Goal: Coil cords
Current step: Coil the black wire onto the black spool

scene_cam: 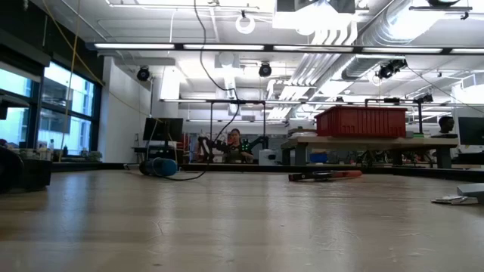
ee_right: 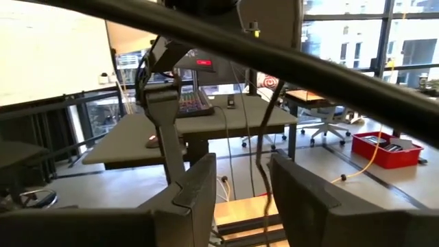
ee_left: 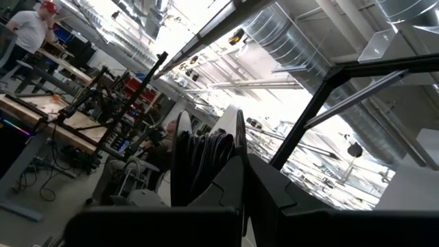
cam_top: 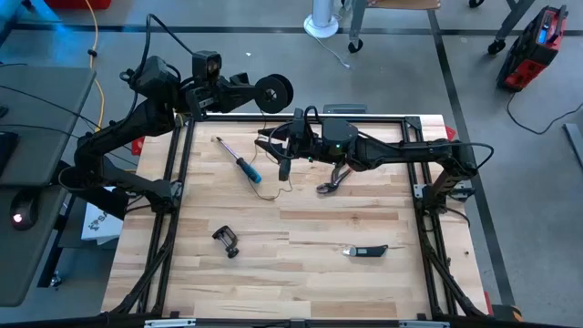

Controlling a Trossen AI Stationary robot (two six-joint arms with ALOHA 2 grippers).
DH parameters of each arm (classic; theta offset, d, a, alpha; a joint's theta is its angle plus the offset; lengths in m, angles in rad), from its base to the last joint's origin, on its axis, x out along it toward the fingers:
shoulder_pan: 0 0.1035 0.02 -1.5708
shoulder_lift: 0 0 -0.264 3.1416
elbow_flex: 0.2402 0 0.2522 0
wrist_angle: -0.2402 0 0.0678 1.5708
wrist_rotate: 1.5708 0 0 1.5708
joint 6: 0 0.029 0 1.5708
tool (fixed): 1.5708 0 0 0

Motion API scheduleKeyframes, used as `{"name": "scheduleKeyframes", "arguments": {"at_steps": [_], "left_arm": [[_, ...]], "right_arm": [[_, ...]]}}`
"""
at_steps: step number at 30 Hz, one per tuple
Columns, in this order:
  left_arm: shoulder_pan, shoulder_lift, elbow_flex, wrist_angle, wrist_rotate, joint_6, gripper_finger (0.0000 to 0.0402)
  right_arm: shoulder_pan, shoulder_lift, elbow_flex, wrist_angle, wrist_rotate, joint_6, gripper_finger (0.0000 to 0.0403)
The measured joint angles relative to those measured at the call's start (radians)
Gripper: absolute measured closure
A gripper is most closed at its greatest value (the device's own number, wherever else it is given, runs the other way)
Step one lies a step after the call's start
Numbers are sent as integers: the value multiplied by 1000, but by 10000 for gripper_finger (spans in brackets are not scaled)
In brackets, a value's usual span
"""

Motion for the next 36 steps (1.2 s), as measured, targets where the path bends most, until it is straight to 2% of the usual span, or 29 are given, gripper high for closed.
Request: {"name": "scheduleKeyframes", "arguments": {"at_steps": [14, 20, 24, 32, 36], "left_arm": [[2, 0, 0, 20, 0, 1, 401], [2, 0, 0, 21, 0, 2, 401], [2, 0, 0, 21, 0, 2, 401], [2, 0, 0, 21, 0, 1, 401], [2, 0, 0, 21, 0, 1, 401]], "right_arm": [[0, 0, 0, -7, 14, -10, 335], [0, 0, 0, -3, 3, -11, 396], [0, -1, 0, 3, 3, 45, 365], [0, -1, 0, 3, 2, 54, 274], [0, -1, 0, 3, 3, 41, 247]]}}
